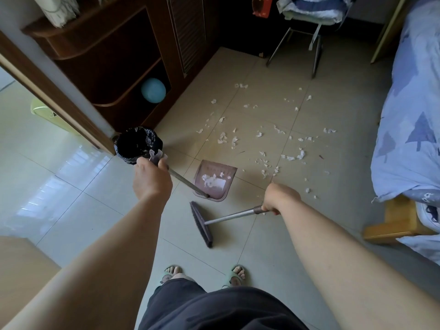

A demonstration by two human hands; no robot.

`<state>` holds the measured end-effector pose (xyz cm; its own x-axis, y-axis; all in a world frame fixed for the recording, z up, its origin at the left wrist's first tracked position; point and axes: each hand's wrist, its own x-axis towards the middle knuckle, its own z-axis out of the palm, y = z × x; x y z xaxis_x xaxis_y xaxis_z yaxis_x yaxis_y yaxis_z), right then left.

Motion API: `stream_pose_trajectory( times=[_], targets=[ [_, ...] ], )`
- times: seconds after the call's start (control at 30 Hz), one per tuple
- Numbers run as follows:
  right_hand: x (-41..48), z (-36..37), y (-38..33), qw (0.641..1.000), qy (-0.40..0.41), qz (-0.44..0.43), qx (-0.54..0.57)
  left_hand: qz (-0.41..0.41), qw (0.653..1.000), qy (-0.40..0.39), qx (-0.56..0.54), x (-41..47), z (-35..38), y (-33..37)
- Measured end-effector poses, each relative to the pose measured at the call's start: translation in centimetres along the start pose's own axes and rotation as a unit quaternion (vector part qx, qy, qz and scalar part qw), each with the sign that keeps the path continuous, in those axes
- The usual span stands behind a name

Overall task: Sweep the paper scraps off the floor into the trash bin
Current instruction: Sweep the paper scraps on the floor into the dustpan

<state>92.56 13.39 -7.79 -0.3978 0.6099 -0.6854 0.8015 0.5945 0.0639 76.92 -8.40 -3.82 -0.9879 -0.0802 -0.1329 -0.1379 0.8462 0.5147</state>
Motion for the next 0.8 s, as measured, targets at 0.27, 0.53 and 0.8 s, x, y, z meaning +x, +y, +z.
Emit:
stream_pose_trajectory(
  times=[0.27, 0.53, 0.8],
  targets=[
    [0.9, -3.1, 3.0, 0.997, 0.067, 0.031, -0.016, 0.006, 1.000, 0.000, -0.017, 0.1, 0.4, 1.7],
    [1.3, -2.6, 3.7, 0.992, 0.117, 0.037, 0.020, 0.027, 1.000, 0.003, 0.001, 0.6, 0.1, 3.6],
    [0.9, -3.6, 5.2, 0.992, 0.099, 0.037, 0.064, 0.080, 0.995, 0.011, 0.053, -0.1, 0.1, 5.4]
  ],
)
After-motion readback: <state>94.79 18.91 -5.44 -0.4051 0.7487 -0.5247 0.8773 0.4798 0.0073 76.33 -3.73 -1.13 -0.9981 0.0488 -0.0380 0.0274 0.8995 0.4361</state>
